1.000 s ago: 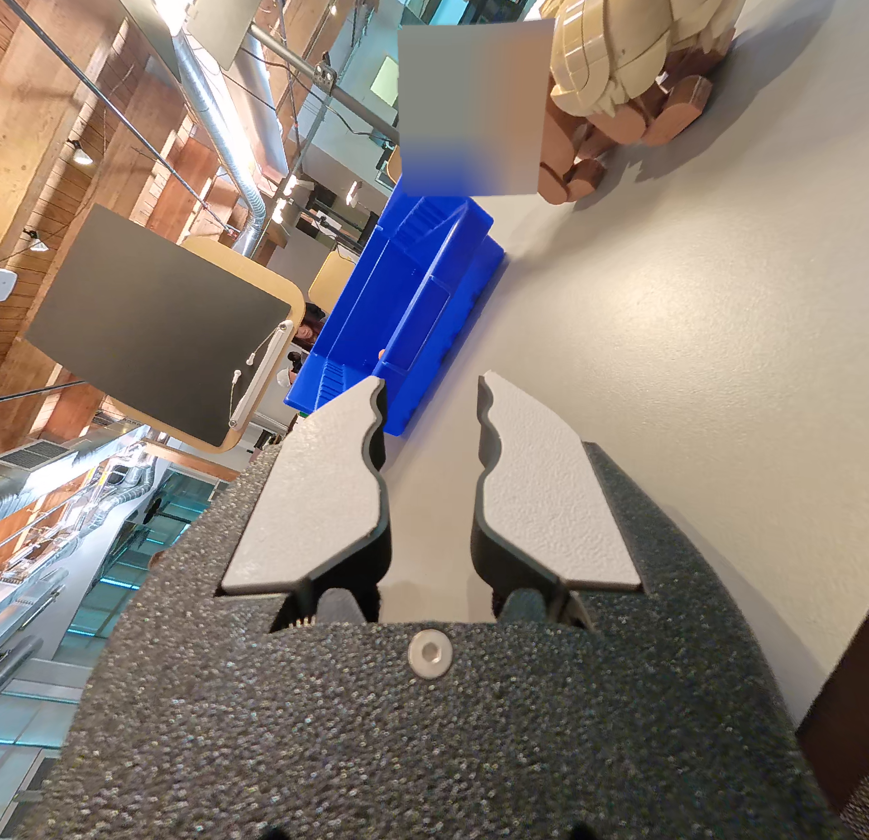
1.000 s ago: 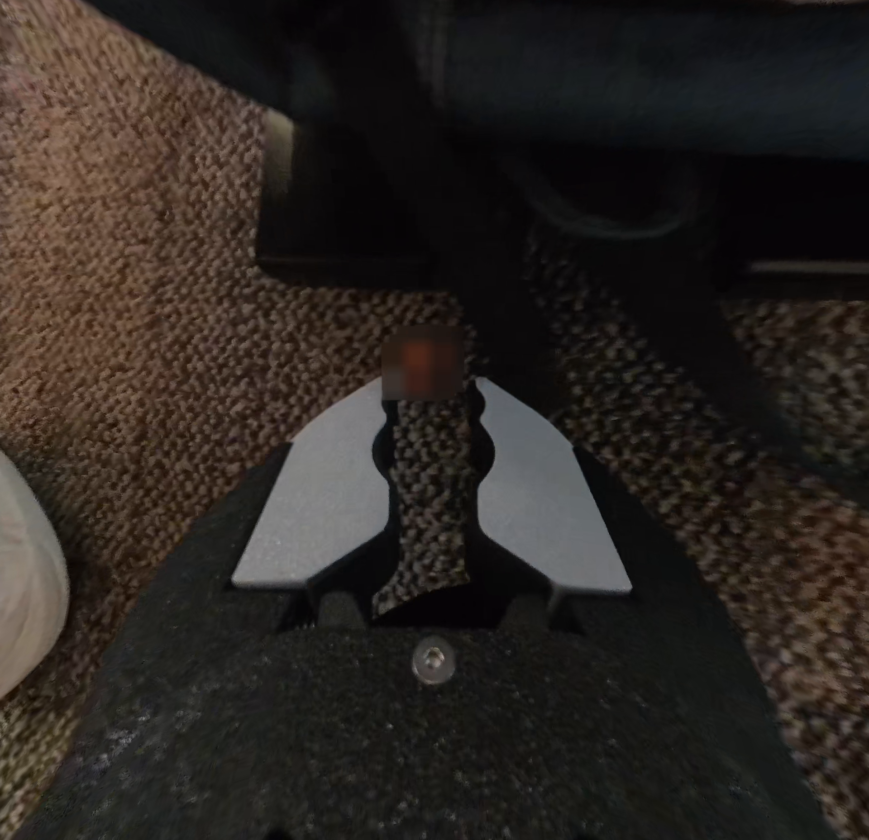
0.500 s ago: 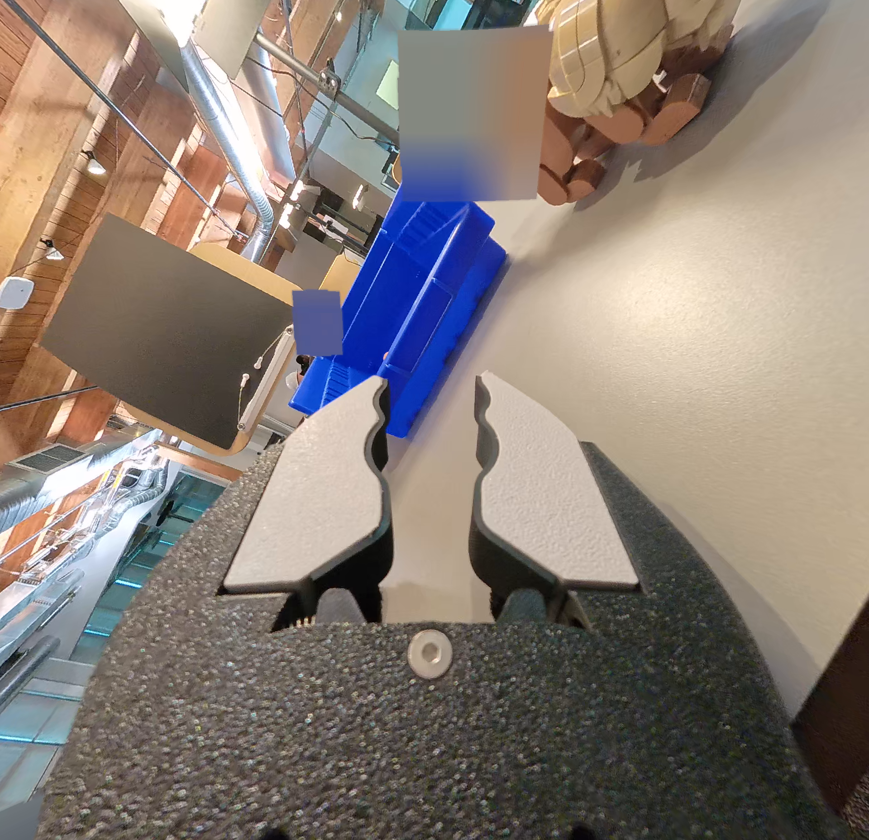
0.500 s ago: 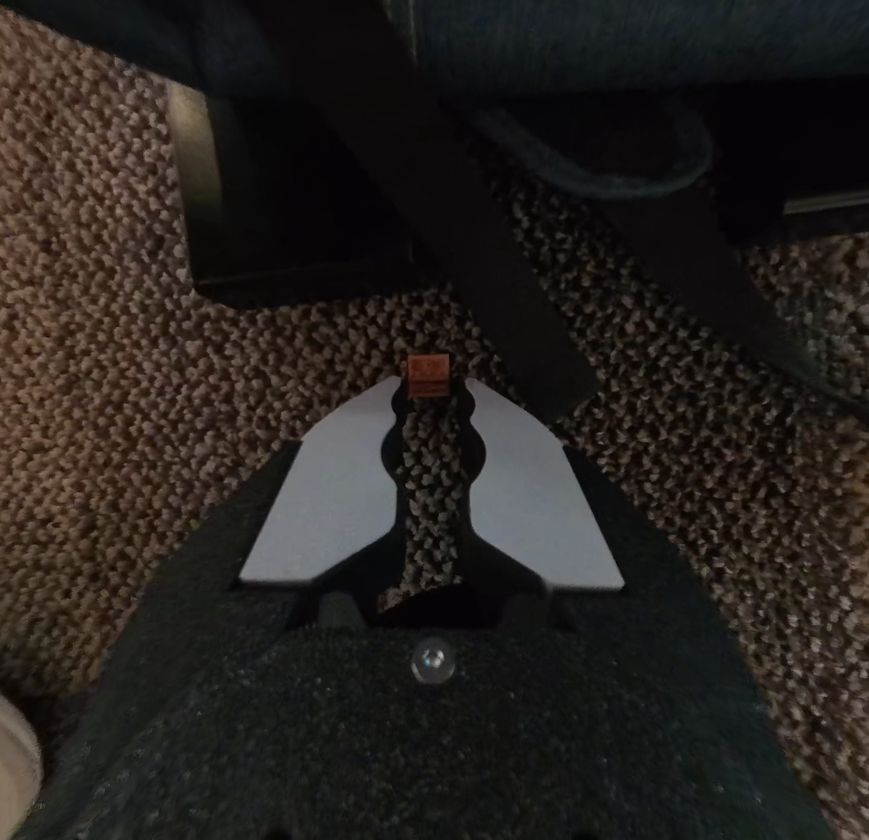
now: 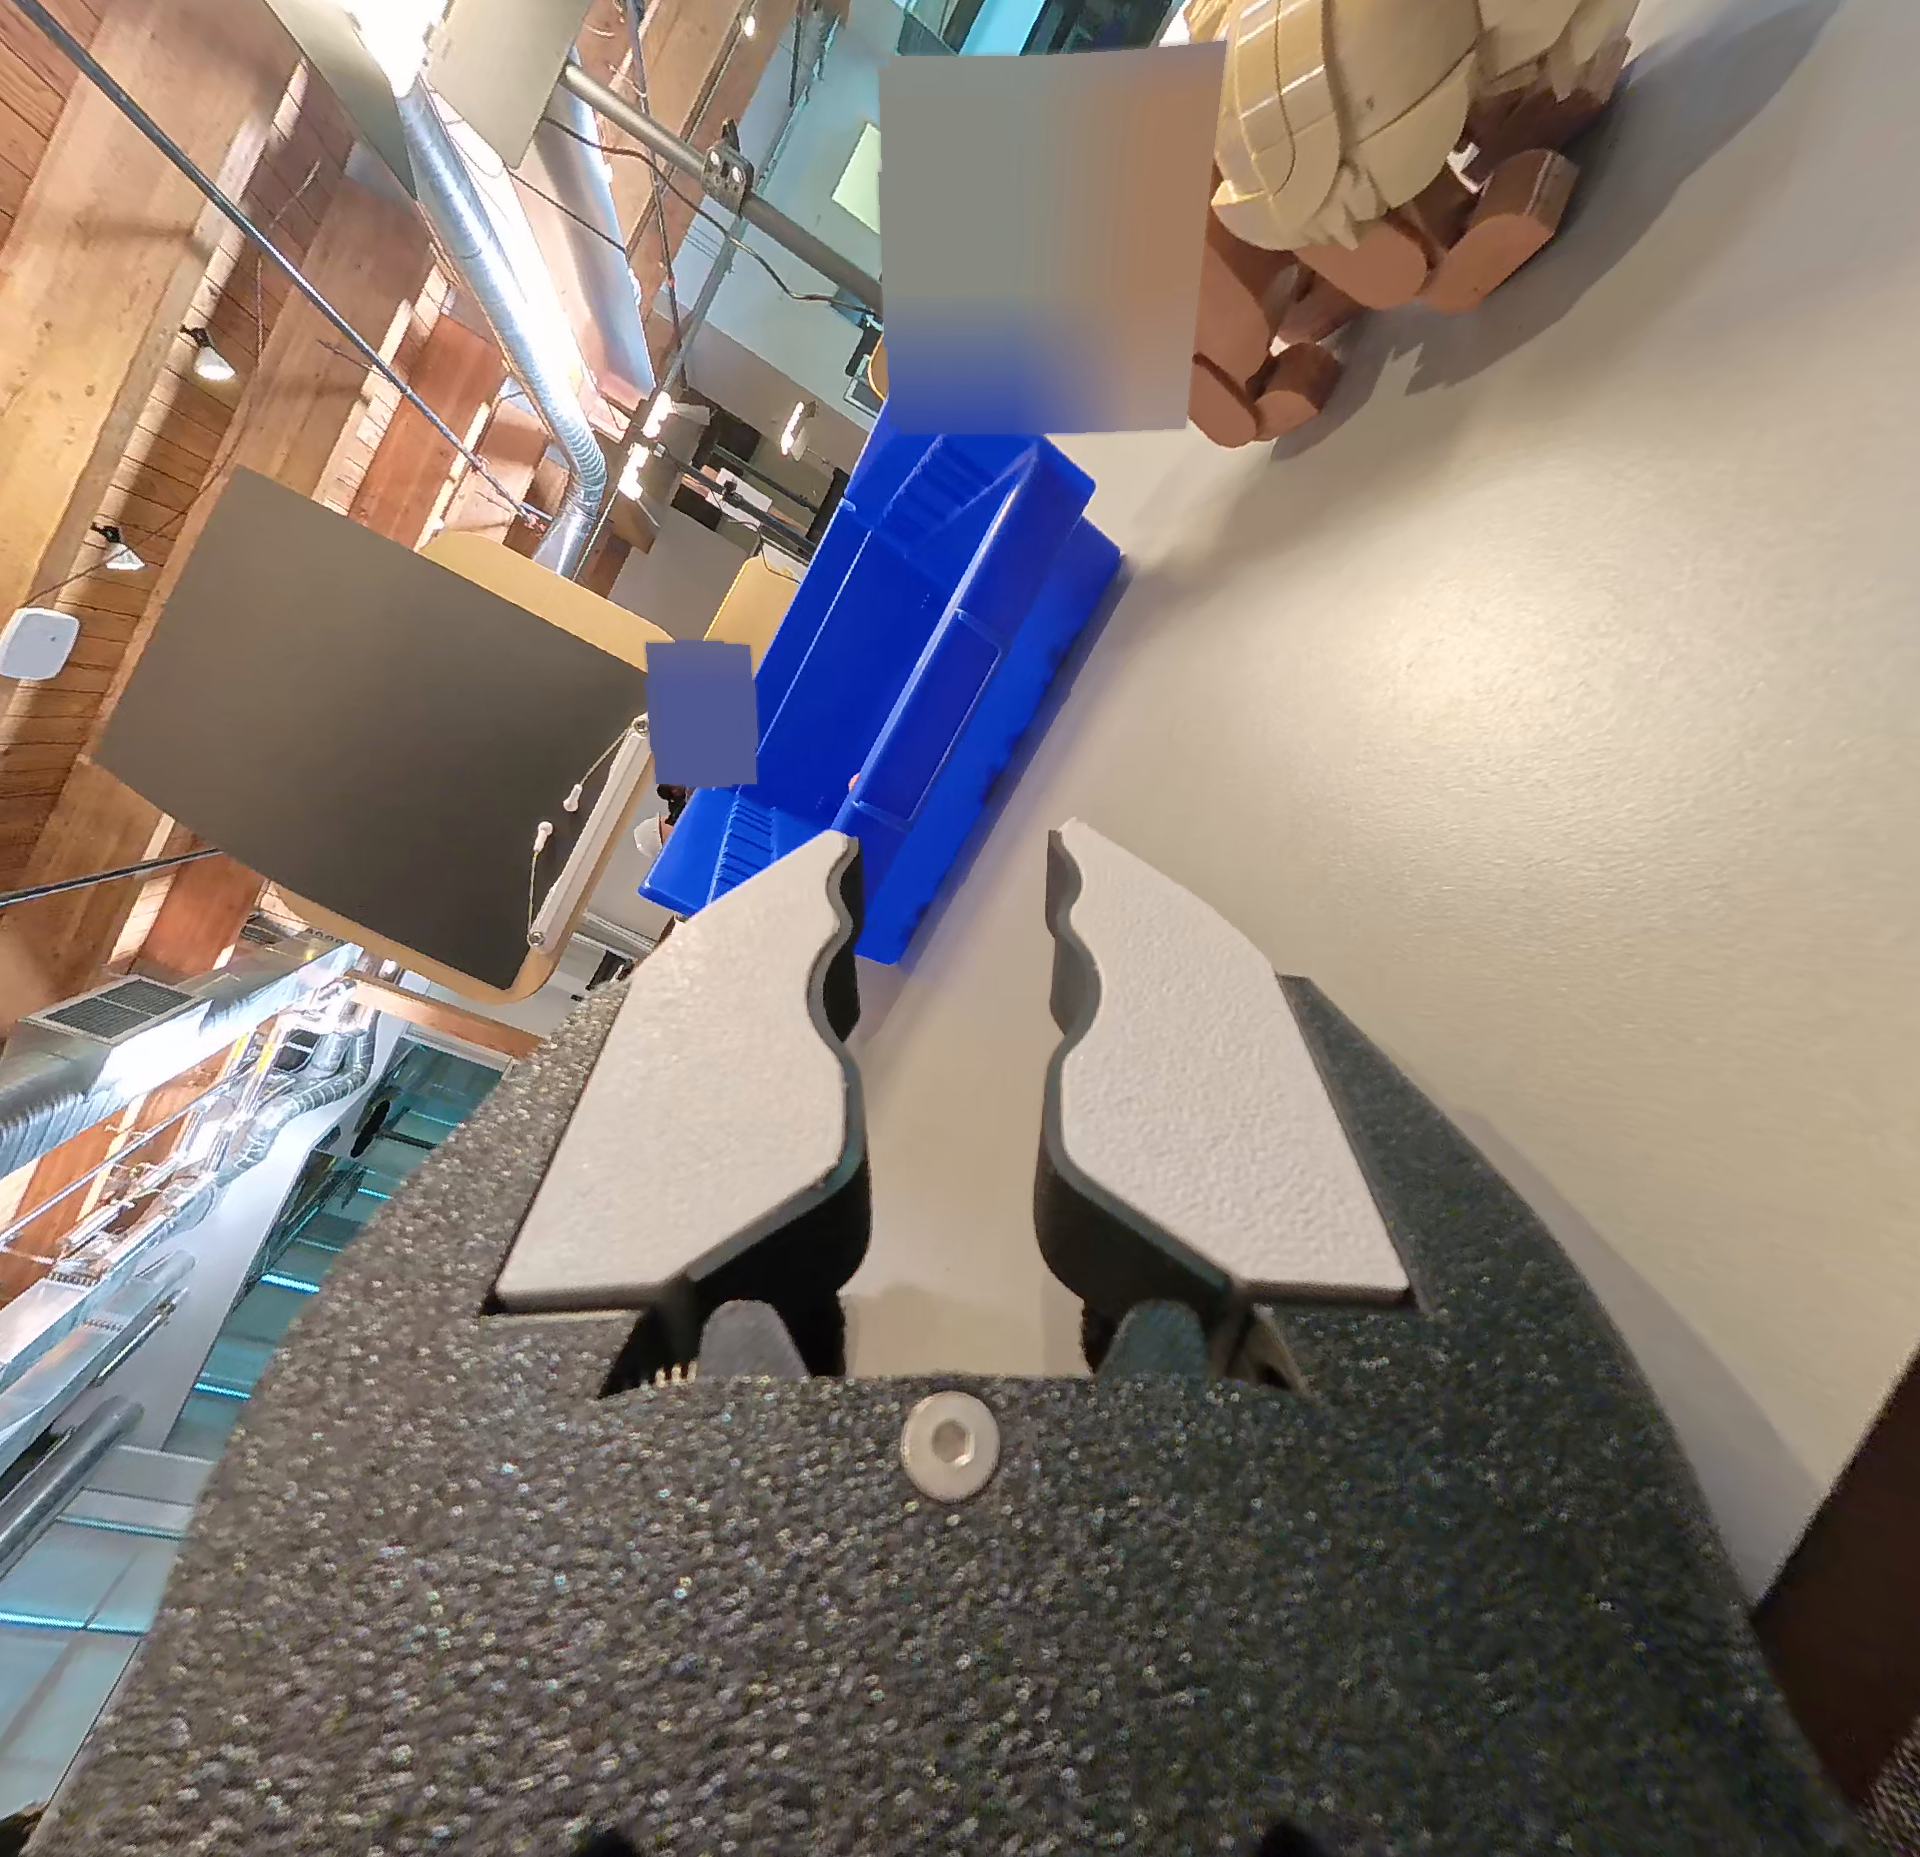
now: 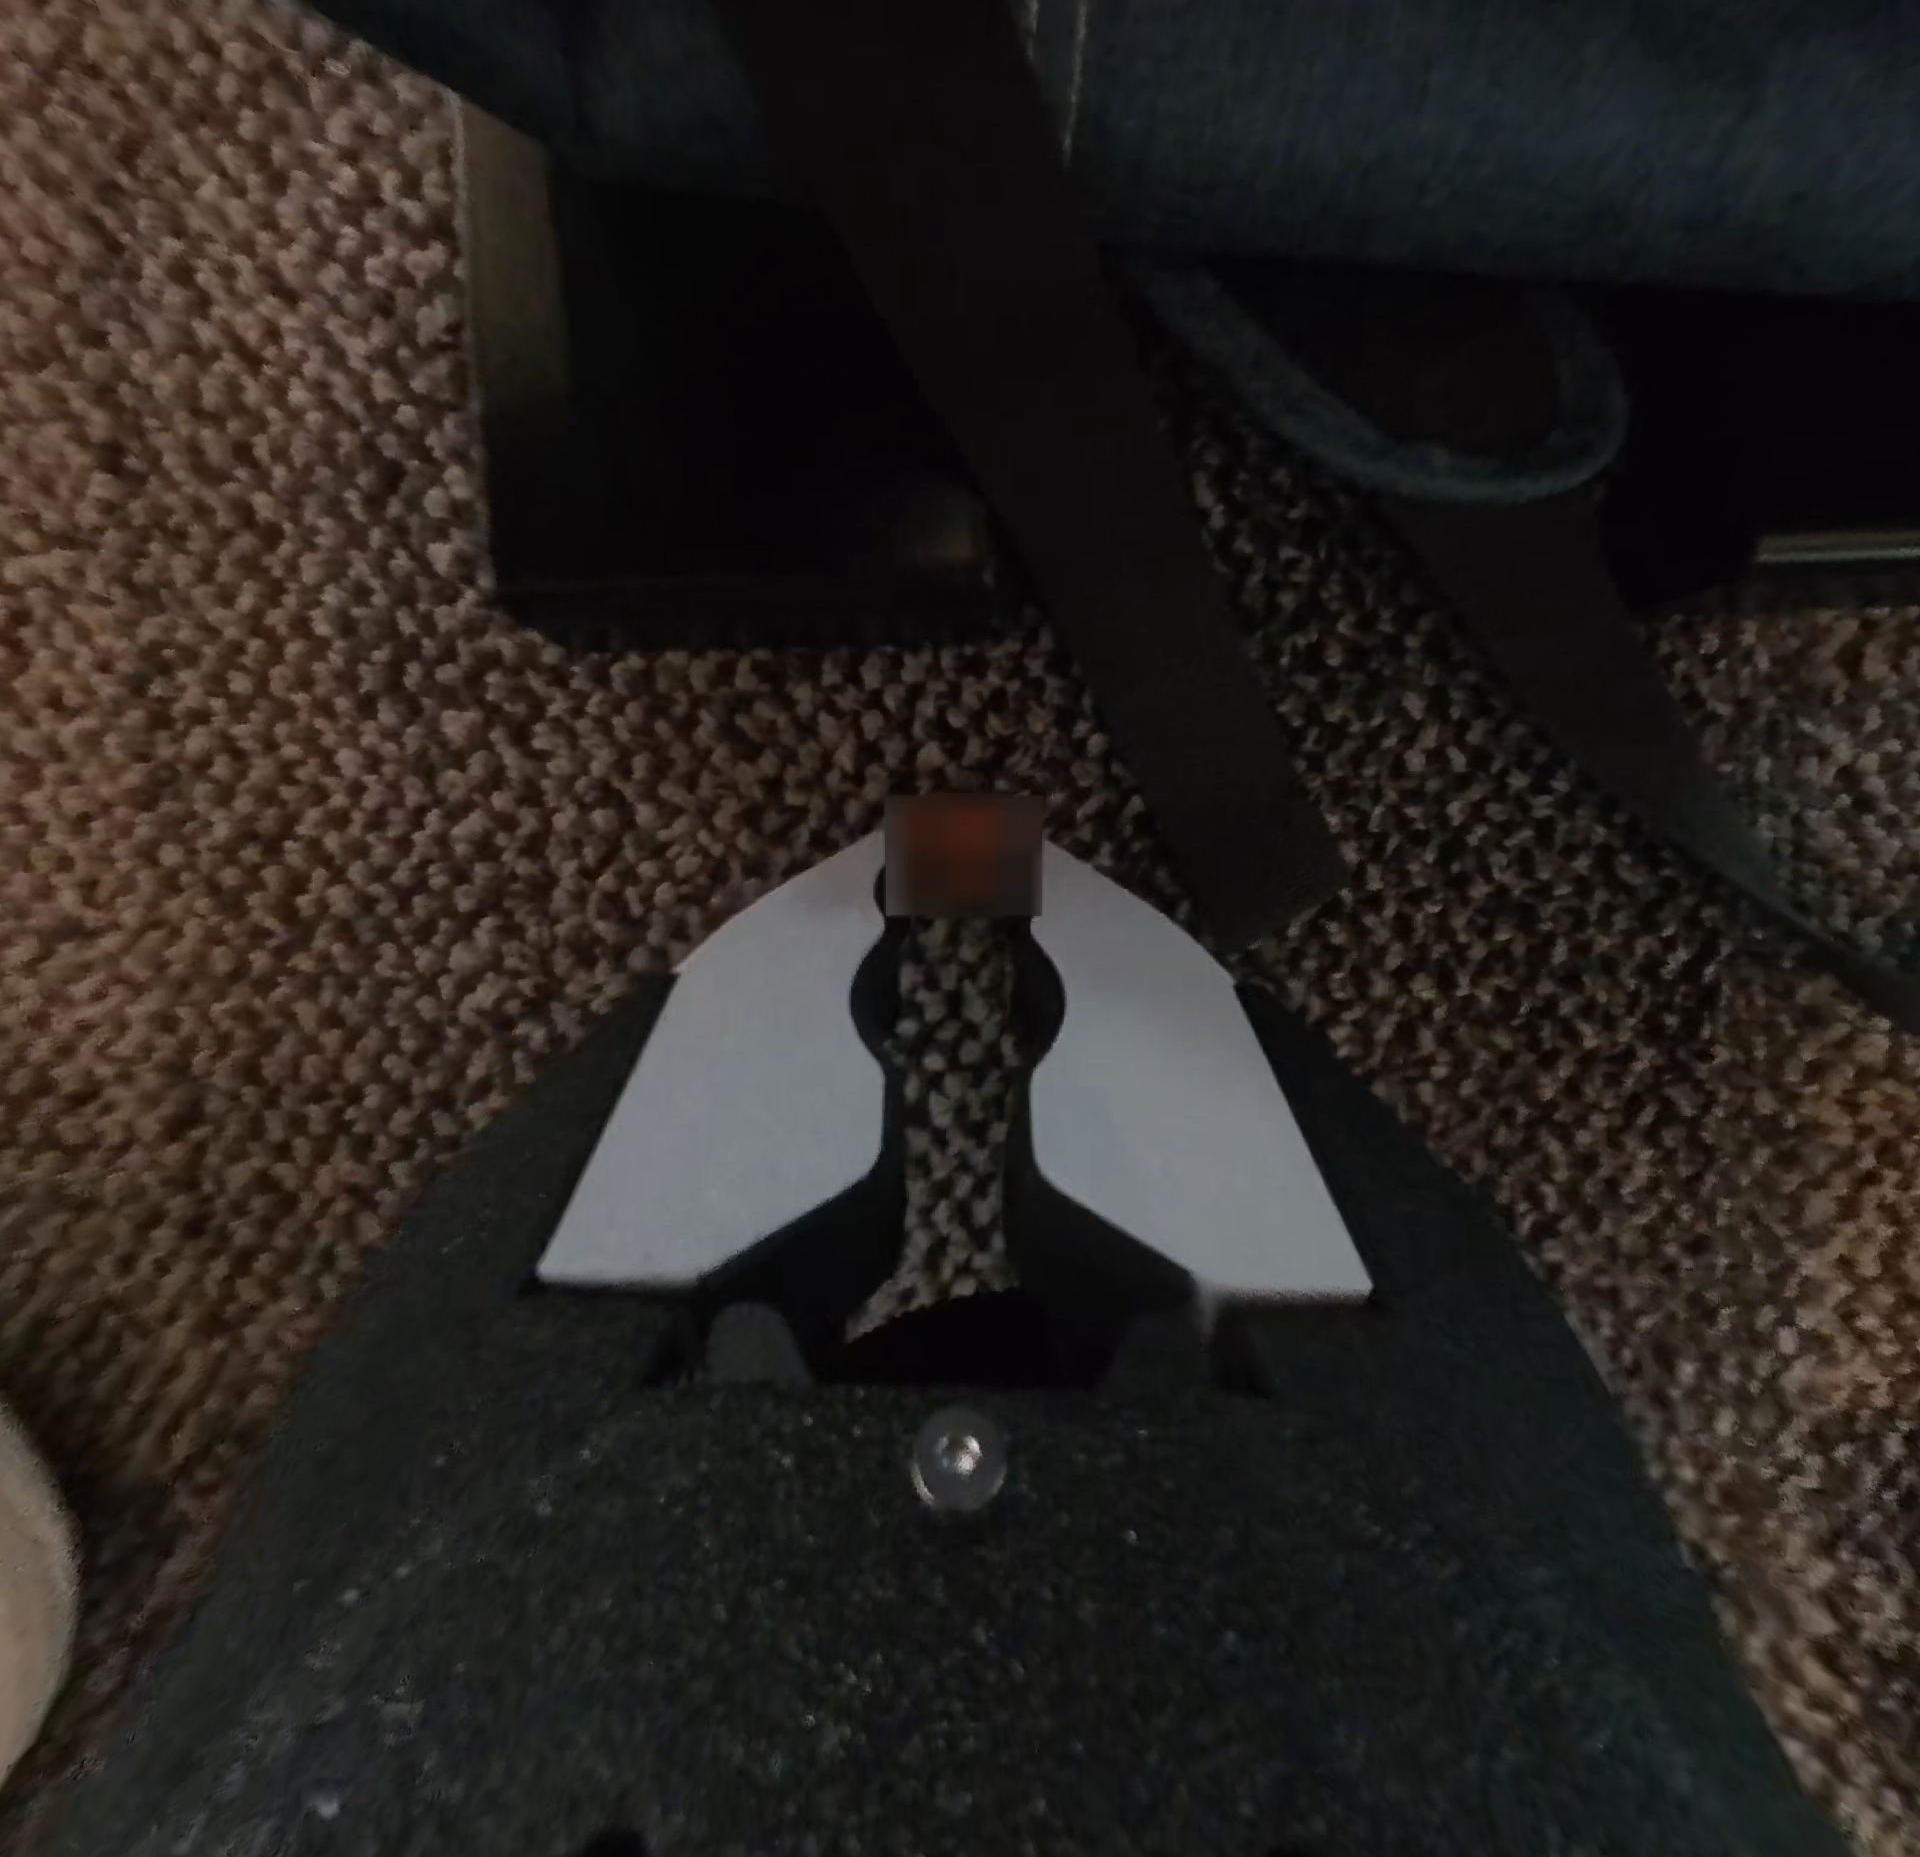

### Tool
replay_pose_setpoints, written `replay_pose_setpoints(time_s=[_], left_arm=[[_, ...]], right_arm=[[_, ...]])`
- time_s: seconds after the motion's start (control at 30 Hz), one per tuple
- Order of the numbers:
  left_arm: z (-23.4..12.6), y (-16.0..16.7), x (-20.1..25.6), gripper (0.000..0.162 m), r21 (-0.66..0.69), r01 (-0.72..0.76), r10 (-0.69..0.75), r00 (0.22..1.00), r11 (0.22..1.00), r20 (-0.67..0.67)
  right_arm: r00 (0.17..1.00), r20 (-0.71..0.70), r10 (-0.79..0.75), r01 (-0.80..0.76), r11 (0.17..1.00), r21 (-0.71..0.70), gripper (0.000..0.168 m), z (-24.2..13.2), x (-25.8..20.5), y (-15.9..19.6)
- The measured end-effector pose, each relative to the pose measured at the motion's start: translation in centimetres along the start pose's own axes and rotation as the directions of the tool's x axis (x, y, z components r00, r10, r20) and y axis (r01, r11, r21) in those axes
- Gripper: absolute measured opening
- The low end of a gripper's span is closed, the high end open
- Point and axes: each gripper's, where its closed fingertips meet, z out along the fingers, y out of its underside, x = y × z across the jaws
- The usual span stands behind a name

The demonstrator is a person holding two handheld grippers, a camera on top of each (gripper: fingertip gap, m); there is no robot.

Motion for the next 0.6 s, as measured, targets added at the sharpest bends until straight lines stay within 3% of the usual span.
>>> replay_pose_setpoints(time_s=[0.03, 0.13, 0.2, 0.27, 0.3, 0.37, 0.43, 0.47, 0.6], left_arm=[[0.0, 0.0, 0.0, 0.033, 0.001, 0.001, -0.001, 1.0, 1.0, -0.002], [0.1, 0.0, 0.0, 0.033, -0.003, 0.0, 0.0, 1.0, 1.0, -0.004], [0.1, 0.1, 0.0, 0.033, -0.004, 0.001, -0.001, 1.0, 1.0, -0.004], [0.1, 0.0, 0.0, 0.033, -0.003, 0.003, -0.003, 1.0, 1.0, -0.004], [0.1, 0.1, 0.0, 0.033, -0.005, 0.002, -0.002, 1.0, 1.0, -0.004], [0.2, -0.1, 0.0, 0.034, -0.002, 0.014, -0.014, 1.0, 1.0, -0.004], [0.2, -1.7, 0.8, 0.034, 0.049, 0.033, -0.031, 0.999, 0.998, -0.032], [0.4, -2.4, 1.3, 0.034, 0.059, 0.02, -0.018, 0.999, 0.998, -0.034], [1.1, -2.5, 1.4, 0.034, 0.018, 0.033, -0.032, 0.999, 0.999, -0.021]], right_arm=[[1.0, 0.021, 0.017, -0.017, 1.0, 0.019, 0.016, -0.4, -0.4, 0.0], [0.984, 0.114, 0.135, -0.145, 0.986, 0.084, 0.015, -2.7, -1.9, 0.8], [0.93, 0.251, 0.268, -0.306, 0.944, 0.124, 0.015, -5.2, -3.7, 1.4], [0.786, 0.465, 0.408, -0.522, 0.84, 0.145, 0.015, -8.6, -5.8, 1.2], [0.669, 0.576, 0.469, -0.643, 0.755, 0.132, 0.015, -10.6, -6.5, 0.8], [0.362, 0.772, 0.523, -0.853, 0.52, 0.048, 0.015, -15.3, -6.8, -0.4], [0.097, 0.882, 0.461, -0.947, 0.316, -0.061, 0.015, -19.8, -6.0, -1.4], [0.04, 0.906, 0.421, -0.957, 0.278, -0.087, 0.015, -21.9, -5.7, -1.6], [0.016, 0.954, 0.298, -0.949, 0.304, -0.079, 0.015, -29.7, -5.3, -3.4]])
